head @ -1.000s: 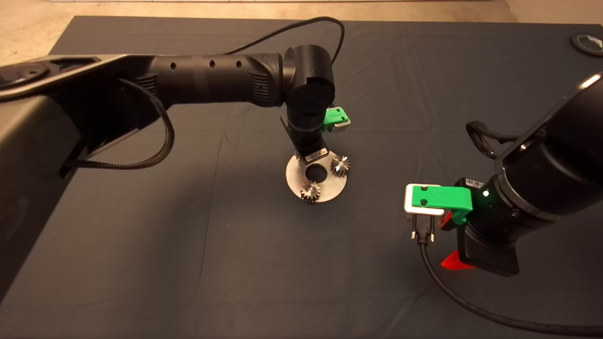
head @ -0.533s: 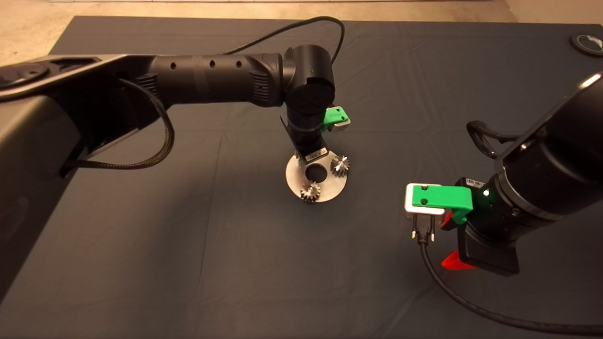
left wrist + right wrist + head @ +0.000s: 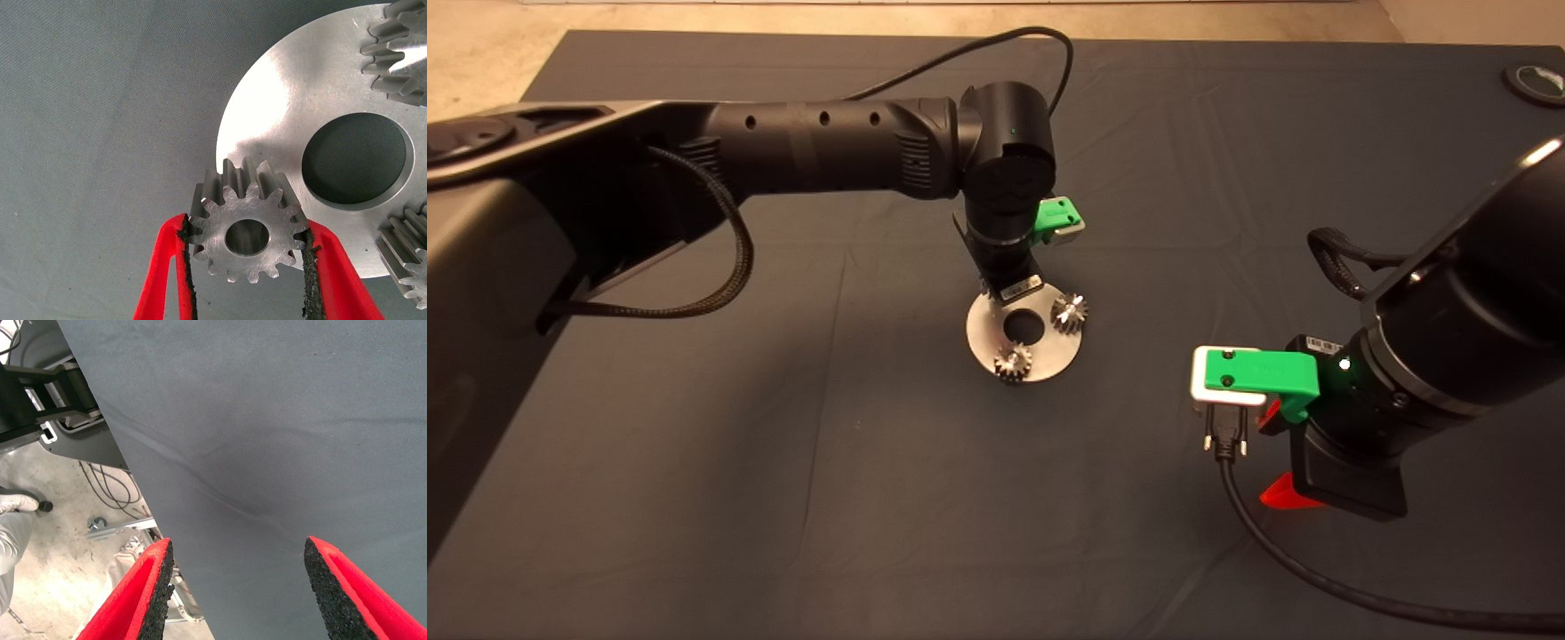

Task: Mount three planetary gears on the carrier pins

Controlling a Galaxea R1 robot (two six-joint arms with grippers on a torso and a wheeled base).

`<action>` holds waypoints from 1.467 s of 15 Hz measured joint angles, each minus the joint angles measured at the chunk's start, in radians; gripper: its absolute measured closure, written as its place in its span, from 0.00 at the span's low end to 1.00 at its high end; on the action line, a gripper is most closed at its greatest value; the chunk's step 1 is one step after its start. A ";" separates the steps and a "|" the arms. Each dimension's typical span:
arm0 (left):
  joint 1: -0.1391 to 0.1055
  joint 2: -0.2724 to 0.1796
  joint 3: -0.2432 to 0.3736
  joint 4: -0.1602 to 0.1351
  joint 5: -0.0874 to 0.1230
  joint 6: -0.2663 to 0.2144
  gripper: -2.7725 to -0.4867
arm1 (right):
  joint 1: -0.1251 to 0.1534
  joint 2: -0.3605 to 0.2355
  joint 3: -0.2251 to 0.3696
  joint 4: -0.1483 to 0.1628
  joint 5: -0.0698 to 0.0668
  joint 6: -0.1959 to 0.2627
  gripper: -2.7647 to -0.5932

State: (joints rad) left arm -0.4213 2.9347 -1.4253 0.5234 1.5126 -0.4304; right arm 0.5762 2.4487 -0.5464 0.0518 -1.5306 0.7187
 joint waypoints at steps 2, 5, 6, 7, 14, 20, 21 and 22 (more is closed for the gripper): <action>0.000 0.000 0.000 0.000 0.000 0.000 0.93 | 0.000 0.000 0.000 0.000 0.000 0.000 0.61; 0.001 0.000 0.000 0.001 0.000 0.000 0.93 | 0.000 0.000 0.000 0.000 0.000 0.000 0.61; 0.002 0.000 0.000 0.002 0.000 0.000 0.93 | 0.000 0.000 0.000 0.000 0.000 0.000 0.61; 0.002 0.000 0.000 0.003 -0.001 0.000 0.93 | 0.000 0.000 0.000 0.000 0.000 0.000 0.61; 0.005 0.000 -0.002 0.005 -0.002 0.000 0.93 | 0.000 0.000 0.000 0.000 0.000 -0.008 0.61; 0.006 0.003 -0.008 0.009 -0.009 0.000 0.93 | 0.000 0.000 -0.001 0.000 0.000 -0.014 0.61; 0.014 0.003 -0.014 0.006 -0.004 0.001 0.93 | 0.000 0.000 -0.001 0.000 0.000 -0.014 0.61; 0.016 0.002 -0.015 0.008 -0.002 0.001 0.93 | 0.000 0.000 -0.001 0.001 -0.001 -0.015 0.61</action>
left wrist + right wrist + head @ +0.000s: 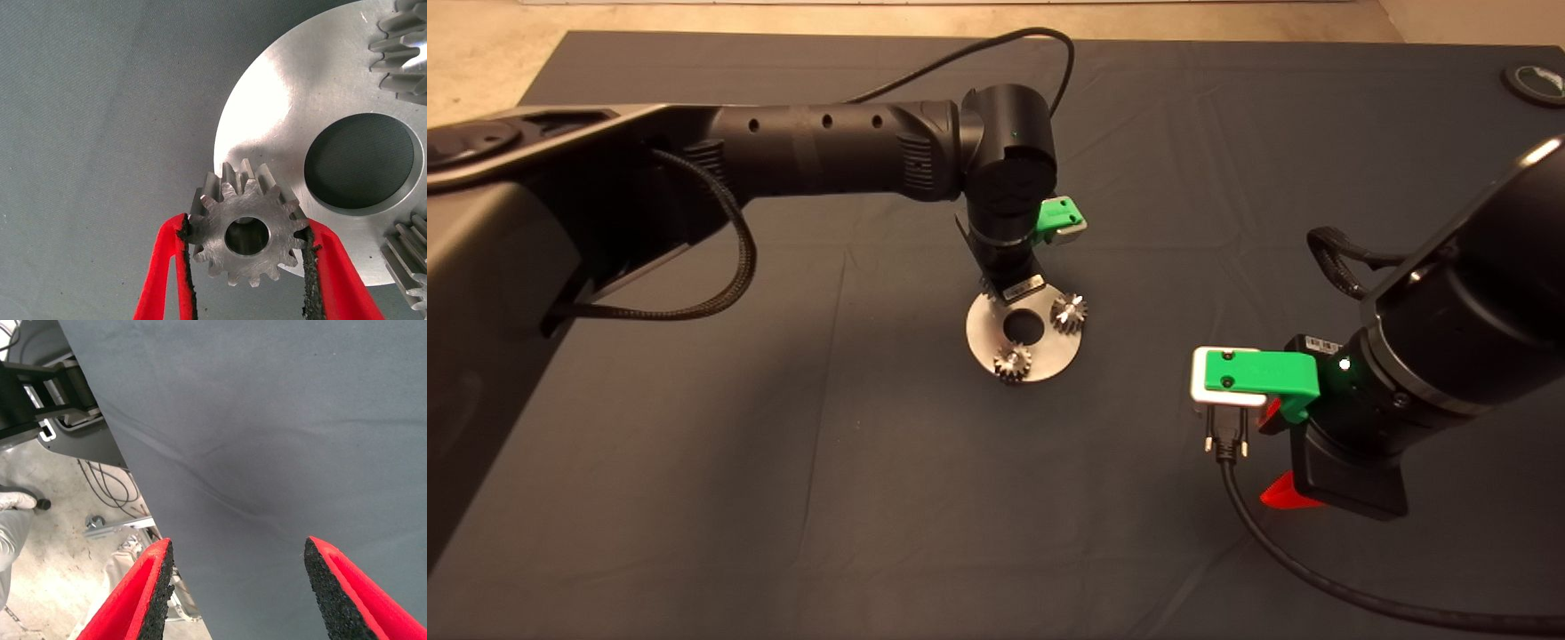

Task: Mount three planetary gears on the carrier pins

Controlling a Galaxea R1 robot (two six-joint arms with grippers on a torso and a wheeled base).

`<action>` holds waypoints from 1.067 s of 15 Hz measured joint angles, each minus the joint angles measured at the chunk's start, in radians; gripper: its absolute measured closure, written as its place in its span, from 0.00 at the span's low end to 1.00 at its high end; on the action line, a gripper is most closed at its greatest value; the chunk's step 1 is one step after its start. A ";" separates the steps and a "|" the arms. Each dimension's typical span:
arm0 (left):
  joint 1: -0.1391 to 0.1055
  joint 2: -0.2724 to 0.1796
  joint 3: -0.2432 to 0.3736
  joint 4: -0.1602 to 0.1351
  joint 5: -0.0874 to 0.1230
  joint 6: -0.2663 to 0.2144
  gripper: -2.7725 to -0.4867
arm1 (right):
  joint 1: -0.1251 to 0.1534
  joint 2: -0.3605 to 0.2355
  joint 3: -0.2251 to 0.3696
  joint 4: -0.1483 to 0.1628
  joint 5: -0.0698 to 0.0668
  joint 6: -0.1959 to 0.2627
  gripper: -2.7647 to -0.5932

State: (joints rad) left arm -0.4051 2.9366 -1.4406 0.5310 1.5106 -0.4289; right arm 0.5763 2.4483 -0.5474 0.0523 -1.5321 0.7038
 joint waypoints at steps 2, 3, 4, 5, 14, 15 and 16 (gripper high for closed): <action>0.000 0.000 0.000 0.000 0.000 0.000 0.94 | 0.000 0.000 -0.002 0.000 0.002 0.000 0.61; 0.000 0.000 0.000 -0.001 0.001 0.000 0.94 | 0.000 0.000 -0.002 0.000 0.001 0.000 0.61; 0.000 0.000 0.000 -0.002 0.002 0.000 0.94 | 0.000 0.000 -0.002 0.000 0.001 0.000 0.61; 0.000 0.000 0.000 -0.002 0.001 0.000 0.94 | 0.000 0.000 -0.002 0.000 0.001 -0.001 0.61; -0.003 0.003 -0.024 -0.021 -0.003 0.000 0.94 | 0.000 0.001 -0.003 0.000 0.001 -0.004 0.61; -0.004 0.003 -0.026 -0.024 -0.003 0.000 0.94 | 0.000 0.001 -0.003 0.000 0.001 -0.005 0.61; -0.005 0.003 -0.029 -0.027 -0.004 0.000 0.94 | 0.000 0.001 -0.003 0.000 0.001 -0.005 0.61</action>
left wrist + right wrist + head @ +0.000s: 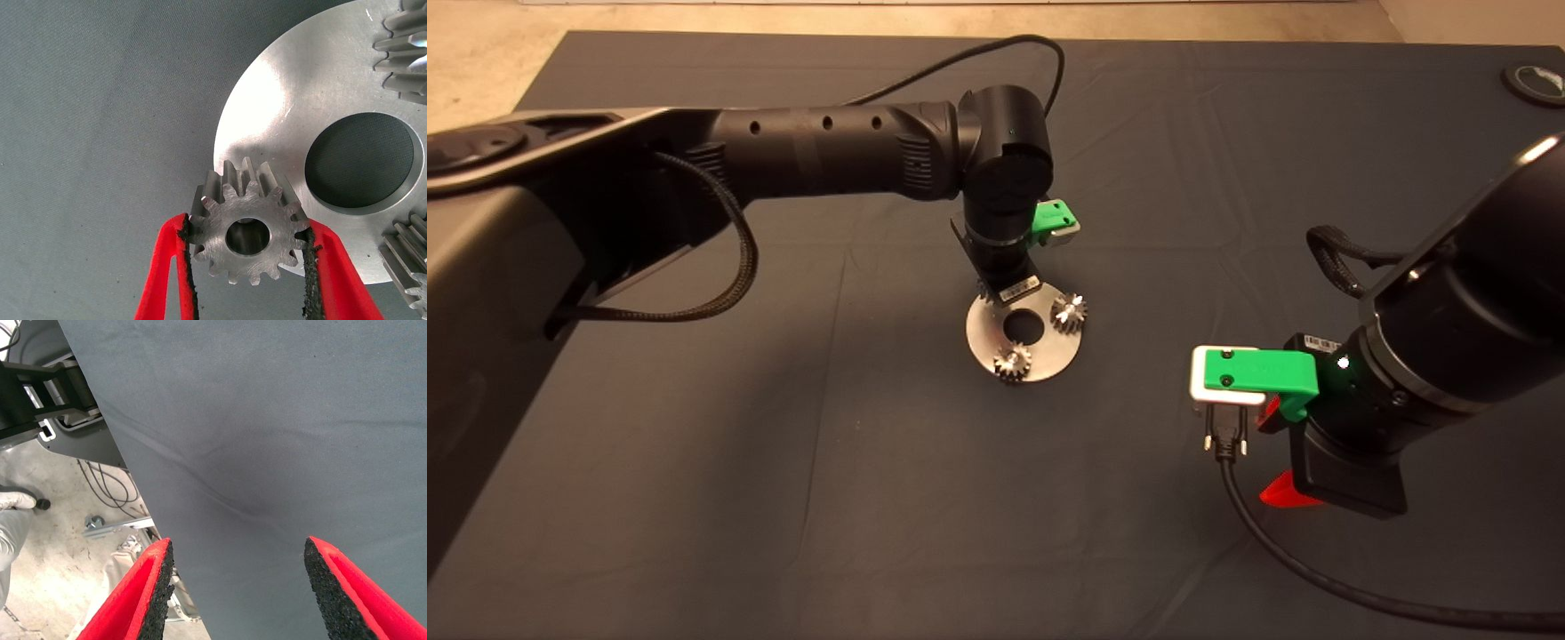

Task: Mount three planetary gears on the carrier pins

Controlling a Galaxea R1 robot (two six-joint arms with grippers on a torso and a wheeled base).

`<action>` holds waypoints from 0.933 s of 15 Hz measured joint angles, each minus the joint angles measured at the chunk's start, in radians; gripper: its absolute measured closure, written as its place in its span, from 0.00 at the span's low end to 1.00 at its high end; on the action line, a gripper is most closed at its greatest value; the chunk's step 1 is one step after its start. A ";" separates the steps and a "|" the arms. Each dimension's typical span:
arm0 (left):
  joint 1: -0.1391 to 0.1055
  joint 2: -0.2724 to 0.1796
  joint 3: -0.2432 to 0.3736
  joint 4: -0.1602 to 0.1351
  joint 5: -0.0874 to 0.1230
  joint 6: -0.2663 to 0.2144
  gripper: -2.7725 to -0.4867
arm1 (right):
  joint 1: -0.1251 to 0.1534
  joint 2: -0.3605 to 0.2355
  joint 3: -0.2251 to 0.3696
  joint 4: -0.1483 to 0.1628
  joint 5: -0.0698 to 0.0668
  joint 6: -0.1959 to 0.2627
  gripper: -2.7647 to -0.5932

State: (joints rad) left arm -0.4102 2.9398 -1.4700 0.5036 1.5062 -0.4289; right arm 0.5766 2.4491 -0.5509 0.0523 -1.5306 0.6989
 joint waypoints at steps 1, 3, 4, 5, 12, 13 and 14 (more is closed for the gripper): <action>0.000 0.000 -0.003 -0.003 -0.002 0.000 0.94 | 0.000 0.000 0.000 0.000 0.000 0.000 0.61; 0.000 0.000 -0.003 -0.004 -0.003 0.000 0.93 | 0.000 0.000 0.000 0.000 0.000 0.000 0.61; -0.001 0.000 -0.004 -0.005 -0.002 0.000 0.91 | 0.000 0.000 0.000 0.000 0.000 0.000 0.61; -0.001 0.000 -0.006 -0.006 -0.003 0.000 0.91 | 0.000 0.000 0.000 0.000 0.000 0.000 0.61; 0.002 0.000 -0.017 -0.013 0.001 0.000 0.77 | 0.000 0.000 -0.001 0.000 0.000 -0.003 0.61; 0.007 -0.002 -0.019 -0.010 0.010 0.000 0.77 | 0.000 0.000 -0.002 0.000 0.000 -0.003 0.61; 0.008 -0.007 -0.022 -0.009 0.016 0.001 0.74 | 0.000 0.000 -0.002 0.000 0.000 -0.003 0.61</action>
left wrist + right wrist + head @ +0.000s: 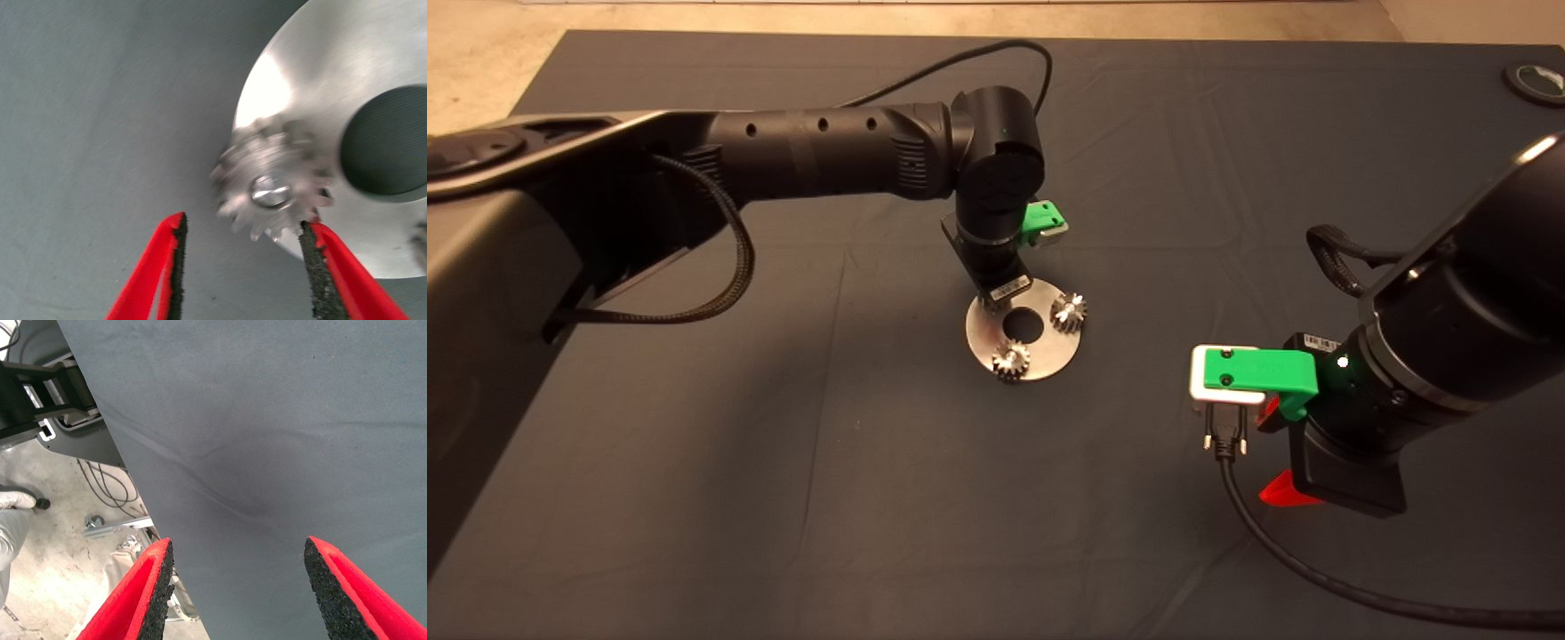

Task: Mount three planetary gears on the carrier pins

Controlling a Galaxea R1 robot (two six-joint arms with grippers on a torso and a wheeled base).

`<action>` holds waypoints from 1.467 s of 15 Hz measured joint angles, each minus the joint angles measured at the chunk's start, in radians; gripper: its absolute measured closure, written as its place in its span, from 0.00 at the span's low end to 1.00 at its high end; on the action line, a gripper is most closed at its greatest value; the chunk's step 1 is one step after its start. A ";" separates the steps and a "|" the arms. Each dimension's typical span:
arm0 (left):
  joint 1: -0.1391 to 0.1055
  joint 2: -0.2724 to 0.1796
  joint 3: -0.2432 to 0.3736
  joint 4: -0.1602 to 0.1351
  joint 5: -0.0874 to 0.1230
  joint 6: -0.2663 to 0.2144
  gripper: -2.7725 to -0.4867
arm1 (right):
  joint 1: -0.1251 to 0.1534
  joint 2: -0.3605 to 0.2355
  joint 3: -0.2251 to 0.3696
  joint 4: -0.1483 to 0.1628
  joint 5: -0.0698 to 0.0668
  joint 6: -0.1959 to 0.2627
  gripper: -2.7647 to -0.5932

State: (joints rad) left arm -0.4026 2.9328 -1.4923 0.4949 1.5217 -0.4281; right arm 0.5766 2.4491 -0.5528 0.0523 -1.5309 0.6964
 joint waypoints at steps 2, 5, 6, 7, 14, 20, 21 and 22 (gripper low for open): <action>0.000 -0.004 -0.002 0.004 0.005 0.000 0.70 | 0.000 0.000 0.000 0.000 0.000 0.000 0.61; 0.000 -0.004 -0.003 0.006 0.005 0.000 0.65 | 0.000 0.000 0.000 0.000 0.000 0.000 0.61; -0.001 -0.004 -0.004 0.004 0.004 0.000 0.65 | 0.000 0.000 0.000 0.000 0.000 0.000 0.61; -0.006 -0.004 -0.007 -0.003 0.005 0.001 0.65 | 0.000 0.000 0.000 0.000 0.000 0.000 0.61; -0.067 -0.004 -0.033 -0.130 0.004 0.042 0.58 | 0.000 -0.001 -0.007 0.000 0.001 -0.016 0.61; -0.080 -0.047 0.072 -0.186 0.003 0.041 0.58 | 0.000 -0.033 -0.039 0.000 0.001 -0.058 0.61; -0.080 -0.070 0.107 -0.192 0.000 0.024 0.58 | 0.000 -0.039 -0.054 0.000 0.001 -0.069 0.61; -0.080 -0.100 0.144 -0.195 -0.002 0.011 0.58 | 0.000 -0.045 -0.069 0.000 0.000 -0.074 0.61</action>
State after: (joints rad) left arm -0.4830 2.8331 -1.3479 0.2996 1.5198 -0.4171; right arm 0.5766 2.4040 -0.6219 0.0524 -1.5306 0.6225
